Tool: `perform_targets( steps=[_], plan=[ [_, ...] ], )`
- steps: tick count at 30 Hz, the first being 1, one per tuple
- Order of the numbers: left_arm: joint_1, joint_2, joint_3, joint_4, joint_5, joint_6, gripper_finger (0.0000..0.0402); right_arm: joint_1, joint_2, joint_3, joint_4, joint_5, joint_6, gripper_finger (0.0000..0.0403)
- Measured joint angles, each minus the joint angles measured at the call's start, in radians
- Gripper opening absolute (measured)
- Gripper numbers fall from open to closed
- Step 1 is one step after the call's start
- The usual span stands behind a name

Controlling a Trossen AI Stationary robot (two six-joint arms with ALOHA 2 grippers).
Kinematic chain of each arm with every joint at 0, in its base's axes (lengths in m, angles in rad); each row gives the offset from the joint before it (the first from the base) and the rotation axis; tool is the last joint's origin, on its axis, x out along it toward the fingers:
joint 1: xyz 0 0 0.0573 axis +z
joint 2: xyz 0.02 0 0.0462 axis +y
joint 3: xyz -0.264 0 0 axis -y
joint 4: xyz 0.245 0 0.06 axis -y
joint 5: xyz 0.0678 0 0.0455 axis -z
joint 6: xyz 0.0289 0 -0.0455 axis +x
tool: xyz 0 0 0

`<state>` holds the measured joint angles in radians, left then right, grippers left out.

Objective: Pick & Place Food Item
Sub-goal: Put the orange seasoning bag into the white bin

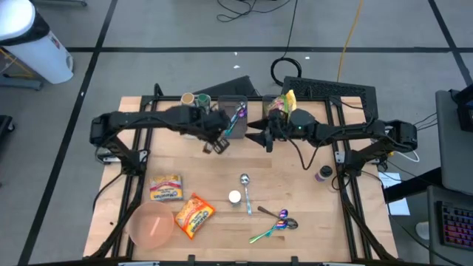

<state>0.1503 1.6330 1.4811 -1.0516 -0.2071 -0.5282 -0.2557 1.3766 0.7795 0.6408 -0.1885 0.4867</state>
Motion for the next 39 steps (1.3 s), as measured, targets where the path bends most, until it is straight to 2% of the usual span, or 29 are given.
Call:
perform_targets(
  steps=[7,11,13,15,21,23,26,33,39],
  plan=[
    [0.085,-0.13,0.0,0.16,0.074,0.046,0.0001,0.0,0.0,0.0,0.051,0.0,0.032,0.0293],
    [0.124,-0.187,0.0,0.254,0.081,0.047,0.0,0.022,0.0,0.0,0.054,0.017,0.01,0.0293],
    [0.141,-0.202,0.0,0.303,0.08,0.021,0.0,0.056,0.0,0.001,0.068,0.084,-0.06,0.0293],
    [0.157,-0.208,0.0,0.359,0.079,-0.012,0.0,0.104,0.0,0.021,0.07,0.195,-0.169,0.0293],
    [0.196,-0.208,0.0,0.532,0.079,-0.108,0.0,0.254,0.0,0.145,0.011,0.661,-0.652,0.0293],
    [0.208,-0.208,0.0,0.61,0.079,-0.137,0.0,0.282,0.0,0.177,0.011,0.762,-0.797,0.0293],
    [0.226,-0.208,0.0,0.727,0.103,-0.182,0.0,0.293,0.0,0.199,0.016,0.82,-0.917,0.0293],
    [0.25,-0.199,0.0,0.857,0.149,-0.296,0.0,0.292,0.0,0.216,0.06,0.947,-1.012,0.0293],
    [0.247,-0.173,0.0,0.928,0.148,-0.355,0.0,0.288,0.0,0.216,0.113,0.95,-1.074,0.0293]
  ],
)
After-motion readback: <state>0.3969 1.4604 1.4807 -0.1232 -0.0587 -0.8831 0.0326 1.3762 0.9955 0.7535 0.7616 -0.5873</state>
